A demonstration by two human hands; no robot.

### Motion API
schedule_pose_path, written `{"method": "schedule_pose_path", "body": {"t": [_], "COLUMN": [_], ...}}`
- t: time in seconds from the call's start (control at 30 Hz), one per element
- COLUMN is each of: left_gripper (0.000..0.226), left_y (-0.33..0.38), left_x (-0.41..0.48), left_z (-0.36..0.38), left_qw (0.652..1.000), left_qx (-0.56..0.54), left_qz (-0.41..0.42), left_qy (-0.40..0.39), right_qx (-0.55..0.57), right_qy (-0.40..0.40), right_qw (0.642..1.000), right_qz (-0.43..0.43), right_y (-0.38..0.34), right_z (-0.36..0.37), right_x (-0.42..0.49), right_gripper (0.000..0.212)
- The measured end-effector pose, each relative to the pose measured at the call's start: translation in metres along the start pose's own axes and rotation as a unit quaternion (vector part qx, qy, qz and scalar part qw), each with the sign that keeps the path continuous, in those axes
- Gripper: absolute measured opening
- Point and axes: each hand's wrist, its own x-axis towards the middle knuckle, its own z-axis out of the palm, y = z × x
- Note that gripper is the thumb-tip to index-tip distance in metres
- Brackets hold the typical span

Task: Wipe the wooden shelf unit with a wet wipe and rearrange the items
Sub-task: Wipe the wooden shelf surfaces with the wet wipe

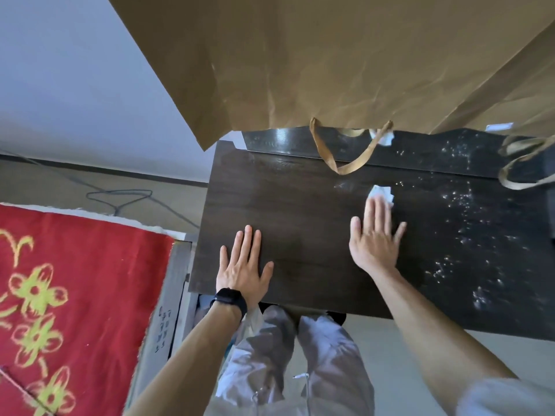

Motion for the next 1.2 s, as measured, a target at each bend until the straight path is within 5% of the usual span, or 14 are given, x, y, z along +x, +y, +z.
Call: {"method": "schedule_pose_path", "body": {"t": [0.13,0.3,0.4,0.53,0.67,0.73,0.87,0.93,1.1,1.2], "left_gripper": [0.077,0.078,0.08,0.086,0.089,0.09,0.087,0.078,0.073,0.082], "left_y": [0.004,0.006,0.007,0.02,0.033,0.041,0.063,0.078,0.138,0.177], "left_x": [0.008,0.008,0.009,0.01,0.012,0.016,0.025,0.026,0.033,0.037], "left_z": [-0.001,-0.008,-0.016,-0.018,-0.016,-0.018,-0.021,-0.017,-0.002,0.009], "left_qw": [1.0,1.0,0.999,0.998,0.998,0.997,0.993,0.996,1.0,0.999], "left_qx": [-0.005,0.015,0.037,0.027,0.013,0.008,-0.003,0.004,-0.001,-0.026], "left_qz": [-0.003,-0.002,-0.004,-0.029,-0.054,-0.074,-0.115,-0.087,0.009,-0.002], "left_qy": [-0.009,-0.018,-0.034,-0.041,-0.034,-0.03,-0.018,-0.01,-0.009,-0.021], "right_qx": [0.035,-0.018,-0.031,-0.003,0.036,0.011,-0.017,-0.025,0.007,0.038], "right_qy": [0.005,-0.016,-0.029,-0.026,-0.028,-0.017,-0.039,-0.043,-0.017,0.011], "right_qw": [0.994,0.978,0.963,0.997,0.995,0.999,0.973,0.963,1.0,0.995], "right_qz": [0.108,-0.209,-0.267,-0.074,0.089,0.041,-0.228,-0.264,-0.02,0.091], "right_y": [0.018,-0.093,-0.111,-0.038,0.045,0.034,-0.033,-0.037,0.086,0.159], "right_z": [-0.011,0.019,0.012,-0.014,-0.037,-0.031,-0.005,-0.008,-0.042,-0.063], "right_x": [-0.018,-0.018,0.024,0.062,0.054,0.039,0.02,0.038,0.086,0.09], "right_gripper": [0.071,0.065,0.063,0.065,0.075,0.076,0.069,0.067,0.069,0.074]}}
